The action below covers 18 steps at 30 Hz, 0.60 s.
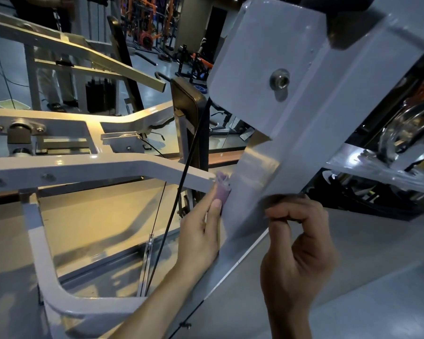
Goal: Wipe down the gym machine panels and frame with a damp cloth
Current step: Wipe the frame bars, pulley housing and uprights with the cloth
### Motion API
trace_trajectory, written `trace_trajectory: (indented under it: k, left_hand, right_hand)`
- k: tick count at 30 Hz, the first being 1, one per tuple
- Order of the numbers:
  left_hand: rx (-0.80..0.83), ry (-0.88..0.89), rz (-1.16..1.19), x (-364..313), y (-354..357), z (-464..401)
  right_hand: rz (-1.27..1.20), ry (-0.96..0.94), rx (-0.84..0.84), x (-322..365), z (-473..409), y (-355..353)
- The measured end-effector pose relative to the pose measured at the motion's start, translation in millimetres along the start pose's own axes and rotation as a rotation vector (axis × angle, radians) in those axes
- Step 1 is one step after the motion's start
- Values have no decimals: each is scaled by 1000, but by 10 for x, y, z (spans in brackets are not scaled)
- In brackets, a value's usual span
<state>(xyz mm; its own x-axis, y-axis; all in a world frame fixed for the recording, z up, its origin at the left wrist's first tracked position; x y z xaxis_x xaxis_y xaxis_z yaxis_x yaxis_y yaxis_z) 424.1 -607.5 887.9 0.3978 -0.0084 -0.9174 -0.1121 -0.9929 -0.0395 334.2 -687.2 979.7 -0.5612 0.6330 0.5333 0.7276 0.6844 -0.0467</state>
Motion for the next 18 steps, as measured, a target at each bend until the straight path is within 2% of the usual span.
trace_trajectory:
  k: [2,7,10,14,18]
  left_hand:
    - [-7,13,10,-22,26,33]
    - [-29,-35,-69,202,-7,744]
    - [-25,0,-58,42,-44,545]
    - [-8,130,-23,-412,-35,140]
    - [-22,89,-120,-140,16,499]
  right_hand:
    - [-17,12,10,-5,4,-32]
    - [-38,10,17,-32,11,-73]
    - [-45,8,18,-32,17,-58]
    - [-70,22,32,-40,21,-84]
    - [-151,55,-10,-53,30,-149]
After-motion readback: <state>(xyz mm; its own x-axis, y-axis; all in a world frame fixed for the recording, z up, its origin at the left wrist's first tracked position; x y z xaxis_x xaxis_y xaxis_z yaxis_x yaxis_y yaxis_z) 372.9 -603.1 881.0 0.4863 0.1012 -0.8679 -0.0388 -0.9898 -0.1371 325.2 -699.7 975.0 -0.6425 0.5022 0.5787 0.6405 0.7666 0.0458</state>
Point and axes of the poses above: each hand's wrist, its own z-axis away from the middle knuckle, its own y-axis out of the palm, x = y × z, the point moved 1 cm from there along -z, towards the middle knuckle, and after that the axes turned 10 degrees about -z, right-handed, at the moved point
